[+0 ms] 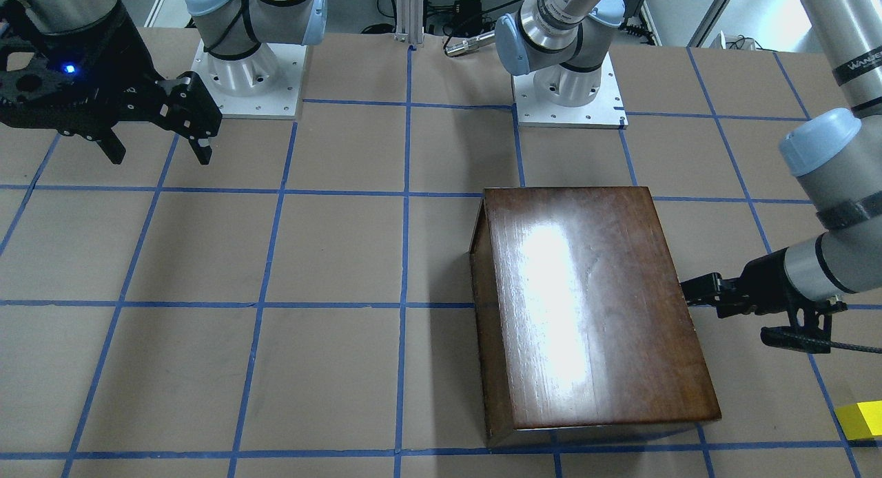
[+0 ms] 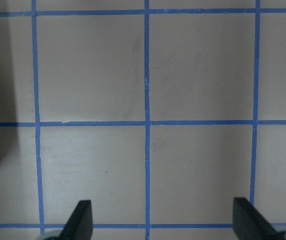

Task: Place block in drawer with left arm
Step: 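Grasp the white drawer handle with the left gripper, then pull the drawer open toward the yellow cube with the left gripper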

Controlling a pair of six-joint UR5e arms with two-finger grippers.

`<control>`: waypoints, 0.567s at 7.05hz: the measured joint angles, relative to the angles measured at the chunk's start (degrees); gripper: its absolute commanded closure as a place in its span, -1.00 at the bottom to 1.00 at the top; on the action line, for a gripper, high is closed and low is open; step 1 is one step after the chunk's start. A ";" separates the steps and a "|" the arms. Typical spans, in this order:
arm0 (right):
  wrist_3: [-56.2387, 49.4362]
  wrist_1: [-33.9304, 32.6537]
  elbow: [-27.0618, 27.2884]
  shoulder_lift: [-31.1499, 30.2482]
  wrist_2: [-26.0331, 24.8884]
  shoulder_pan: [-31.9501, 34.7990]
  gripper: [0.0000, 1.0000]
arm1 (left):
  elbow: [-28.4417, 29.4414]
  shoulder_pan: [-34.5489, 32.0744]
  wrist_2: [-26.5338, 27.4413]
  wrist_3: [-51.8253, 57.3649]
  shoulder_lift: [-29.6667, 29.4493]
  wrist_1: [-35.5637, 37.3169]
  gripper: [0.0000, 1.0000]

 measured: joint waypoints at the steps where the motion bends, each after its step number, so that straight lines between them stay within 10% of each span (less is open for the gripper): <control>1: 0.00 0.00 0.00 -0.01 0.00 0.02 -1.00 | -0.03 0.00 -0.03 0.02 -0.12 0.28 -1.00; 4: 0.00 0.00 0.00 -0.04 -0.02 0.02 -1.00 | -0.03 0.21 0.36 0.21 -0.18 1.42 -1.00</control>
